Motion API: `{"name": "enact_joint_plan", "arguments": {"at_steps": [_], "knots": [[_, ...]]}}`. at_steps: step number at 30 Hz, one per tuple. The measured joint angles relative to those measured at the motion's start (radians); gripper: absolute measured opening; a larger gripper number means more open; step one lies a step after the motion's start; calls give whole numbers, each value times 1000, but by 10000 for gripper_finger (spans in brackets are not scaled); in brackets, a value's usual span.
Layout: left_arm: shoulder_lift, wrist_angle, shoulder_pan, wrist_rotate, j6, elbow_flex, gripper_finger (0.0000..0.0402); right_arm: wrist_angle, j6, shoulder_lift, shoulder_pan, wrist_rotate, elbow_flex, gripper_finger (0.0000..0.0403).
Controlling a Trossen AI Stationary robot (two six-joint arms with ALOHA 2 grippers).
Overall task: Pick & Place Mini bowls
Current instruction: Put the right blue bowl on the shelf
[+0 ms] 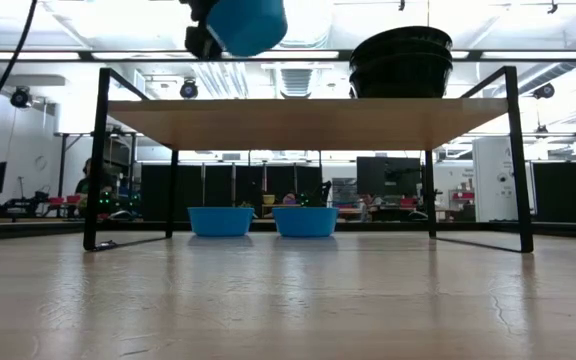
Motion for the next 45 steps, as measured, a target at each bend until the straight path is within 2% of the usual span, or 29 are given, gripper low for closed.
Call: {"name": "enact_joint_plan", "arguments": {"at_steps": [11,19,38,41,45], "knots": [[68,-71,-88,-93,68,-85,0,-85,92,1,-15,1,0,215],[97,-51,-89,-133,99,-164,0,-107,104,2,-14,-1,0,215],[101,18,-89,-148,80,-243,1,-128,100,2,-26,-3,-10,215],[101,38,-89,-149,60,-243,13,-125,100,2,-33,-3,-15,215],[101,32,-89,-127,45,-243,51,-124,100,2,-37,-4,-22,215]]}}
